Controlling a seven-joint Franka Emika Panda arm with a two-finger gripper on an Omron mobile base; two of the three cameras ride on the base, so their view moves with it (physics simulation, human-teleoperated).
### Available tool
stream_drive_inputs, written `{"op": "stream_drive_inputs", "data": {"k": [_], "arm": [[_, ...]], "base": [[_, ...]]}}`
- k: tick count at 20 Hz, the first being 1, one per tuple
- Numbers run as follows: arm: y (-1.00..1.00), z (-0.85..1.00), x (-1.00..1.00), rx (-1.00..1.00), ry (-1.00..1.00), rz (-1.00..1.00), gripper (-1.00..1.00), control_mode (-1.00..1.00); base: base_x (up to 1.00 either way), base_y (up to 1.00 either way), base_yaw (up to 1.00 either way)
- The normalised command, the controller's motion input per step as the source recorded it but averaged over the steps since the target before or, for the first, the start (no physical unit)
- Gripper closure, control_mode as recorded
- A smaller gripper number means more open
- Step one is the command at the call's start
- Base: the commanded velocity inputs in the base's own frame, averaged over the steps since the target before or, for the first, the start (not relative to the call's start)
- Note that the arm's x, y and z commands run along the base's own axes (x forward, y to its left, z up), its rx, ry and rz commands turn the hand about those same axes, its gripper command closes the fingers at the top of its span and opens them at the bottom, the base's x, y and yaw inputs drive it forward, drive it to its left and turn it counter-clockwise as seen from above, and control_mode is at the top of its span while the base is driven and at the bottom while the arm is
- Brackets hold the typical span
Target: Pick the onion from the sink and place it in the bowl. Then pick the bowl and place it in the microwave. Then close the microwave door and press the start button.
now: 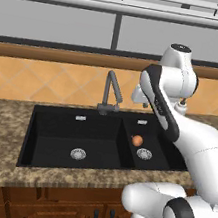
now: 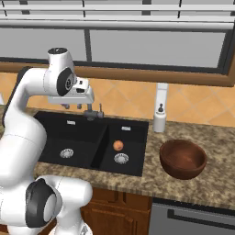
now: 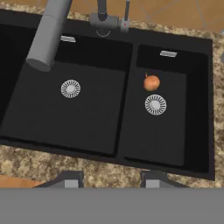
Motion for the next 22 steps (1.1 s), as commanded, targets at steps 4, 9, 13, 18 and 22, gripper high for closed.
{"op": "stream_drive_inputs", "data": {"k": [4, 9, 13, 18, 22], "arm": [[-0.08, -0.11, -0.70, 0.00, -0.07, 0.00, -1.00, -1.00], [-0.48, -0.86, -0.27, 0.00, 0.06, 0.00, -1.00, -1.00], [-0.63, -1.00, 0.77, 0.00, 0.15, 0.01, -1.00, -1.00], [-0.57, -0.82, 1.00, 0.00, 0.24, 0.05, -1.00, -1.00], [-0.40, -0.52, 0.92, 0.01, 0.13, 0.03, -1.00, -1.00]], "base": [[0.00, 0.00, 0.00], [0.00, 0.00, 0.00], [0.00, 0.00, 0.00], [0.00, 0.00, 0.00], [0.00, 0.00, 0.00]]}}
